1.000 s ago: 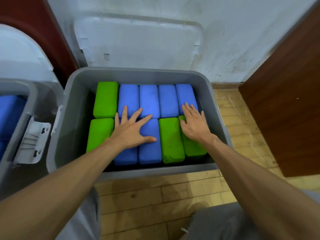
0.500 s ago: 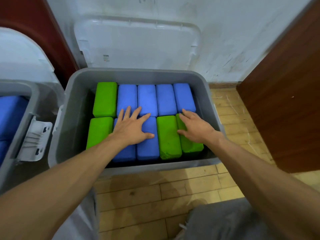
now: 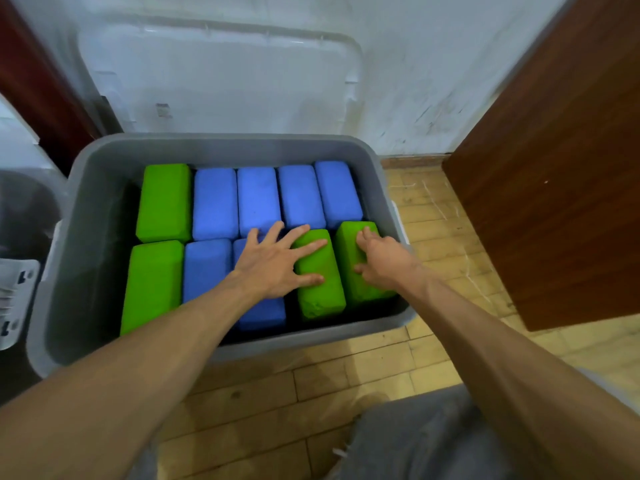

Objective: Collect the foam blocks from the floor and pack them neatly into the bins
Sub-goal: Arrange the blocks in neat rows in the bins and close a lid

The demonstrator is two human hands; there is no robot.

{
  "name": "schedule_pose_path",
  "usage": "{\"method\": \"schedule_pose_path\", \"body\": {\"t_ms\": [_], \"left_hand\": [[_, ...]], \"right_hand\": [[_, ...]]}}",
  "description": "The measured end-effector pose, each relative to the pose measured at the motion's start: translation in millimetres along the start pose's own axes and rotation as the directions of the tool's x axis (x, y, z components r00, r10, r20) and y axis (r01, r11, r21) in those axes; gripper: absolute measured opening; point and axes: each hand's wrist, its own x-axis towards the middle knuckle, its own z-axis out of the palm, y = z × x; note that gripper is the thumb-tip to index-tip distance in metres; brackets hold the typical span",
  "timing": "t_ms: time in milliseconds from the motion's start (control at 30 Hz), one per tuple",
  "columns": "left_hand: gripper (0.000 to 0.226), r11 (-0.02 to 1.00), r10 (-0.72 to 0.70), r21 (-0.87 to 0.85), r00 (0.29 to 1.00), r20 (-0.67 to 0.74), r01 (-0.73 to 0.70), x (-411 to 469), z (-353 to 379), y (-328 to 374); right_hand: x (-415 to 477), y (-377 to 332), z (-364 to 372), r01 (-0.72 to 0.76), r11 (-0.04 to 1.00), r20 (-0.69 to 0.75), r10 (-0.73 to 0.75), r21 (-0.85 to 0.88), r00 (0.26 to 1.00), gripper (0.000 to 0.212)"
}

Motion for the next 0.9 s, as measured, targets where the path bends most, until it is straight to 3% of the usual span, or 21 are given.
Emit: {"method": "schedule_pose_path", "body": {"t_ms": [233, 367, 433, 533, 633, 733, 900], "left_hand": [[0.068, 0.993, -0.035, -0.115, 0.998, 0.043, 0.040, -0.3, -3.6, 8.4], [0.058, 0.946, -0.001, -0.324, 0.996, -0.094, -0.029, -16.2, -9.6, -8.8], [0.061, 0.939, -0.006, -0.342, 0.989, -0.148, -0.046, -34.4, -5.8, -30.5], [0.070, 0.960, -0.156, -0.251, 0.981, -0.111, 0.125, -70.4, -5.5, -75.1], [0.082, 0.935, -0.312, -0.170, 0.950, 0.024, 0.311, -99.5, -9.8, -106.4], [0.093, 0.928, -0.314, -0.186, 0.946, 0.082, 0.324, -105.9, -6.6, -116.6], [0.105, 0.943, -0.331, -0.035, 0.943, -0.027, 0.330, -105.6, -5.6, -118.4]], "right_hand": [[-12.4, -14.8, 9.0, 0.073, 0.996, -0.026, -0.074, -0.051, 0.997, 0.067], [-13.2, -40.0, 14.5, 0.040, 0.996, -0.027, -0.042, -0.084, 0.999, 0.071], [-11.2, -47.1, 11.3, 0.009, 0.997, -0.014, -0.010, -0.076, 1.000, 0.070], [-7.5, -55.0, 0.3, -0.046, 0.997, -0.063, 0.042, -0.057, 0.997, 0.064], [-2.6, -69.3, -0.9, 0.016, 0.999, -0.043, -0.014, 0.045, 0.999, 0.092], [7.4, -80.9, 1.8, 0.129, 0.988, 0.001, -0.129, 0.081, 0.992, 0.113], [24.1, -70.4, 1.3, 0.080, 0.995, 0.044, -0.083, 0.066, 0.996, 0.130]]}}
